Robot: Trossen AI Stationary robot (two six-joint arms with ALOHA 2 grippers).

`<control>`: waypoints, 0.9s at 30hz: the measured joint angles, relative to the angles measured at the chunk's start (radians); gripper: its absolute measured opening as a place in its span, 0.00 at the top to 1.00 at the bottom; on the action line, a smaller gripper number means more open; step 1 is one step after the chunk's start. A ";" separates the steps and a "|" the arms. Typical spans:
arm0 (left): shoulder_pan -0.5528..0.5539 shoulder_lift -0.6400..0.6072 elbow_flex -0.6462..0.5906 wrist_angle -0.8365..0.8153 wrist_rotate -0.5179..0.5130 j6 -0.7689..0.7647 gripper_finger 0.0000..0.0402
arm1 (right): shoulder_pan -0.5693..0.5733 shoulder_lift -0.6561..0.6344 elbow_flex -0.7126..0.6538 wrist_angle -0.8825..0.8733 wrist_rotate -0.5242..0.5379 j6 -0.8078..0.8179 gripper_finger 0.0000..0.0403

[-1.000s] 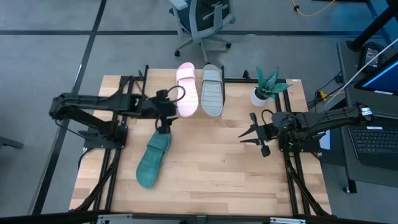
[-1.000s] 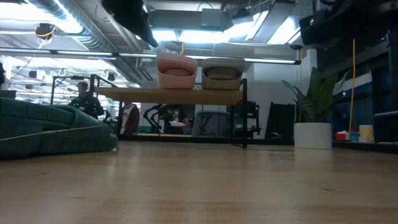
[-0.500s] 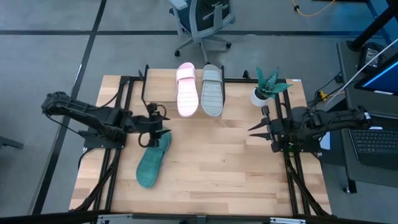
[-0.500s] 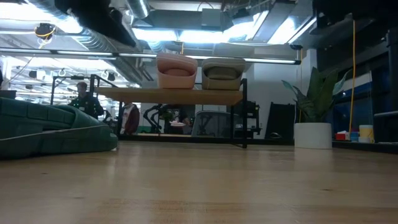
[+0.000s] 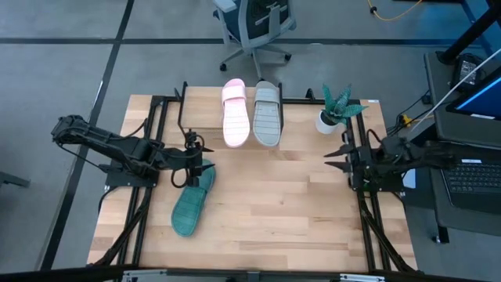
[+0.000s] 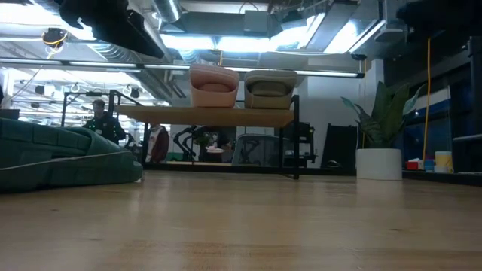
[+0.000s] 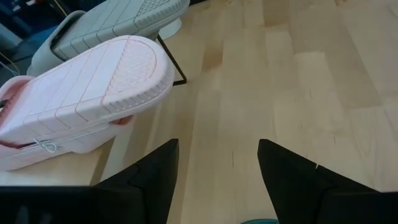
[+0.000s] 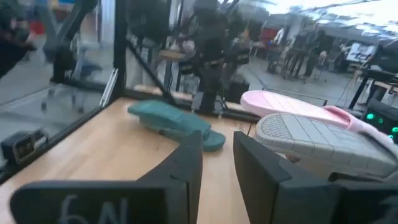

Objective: Pick and place slippers onto the shelf
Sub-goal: Put the pair of green slippers on the shelf

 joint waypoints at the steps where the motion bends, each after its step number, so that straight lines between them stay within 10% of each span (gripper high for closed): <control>1: 0.000 0.000 0.000 0.001 0.000 0.000 0.47 | 0.000 -0.025 -0.040 0.038 0.001 0.007 0.77; 27: 0.000 0.001 0.000 -0.064 0.002 -0.002 0.47 | 0.000 -0.090 -0.321 0.232 0.035 0.144 0.77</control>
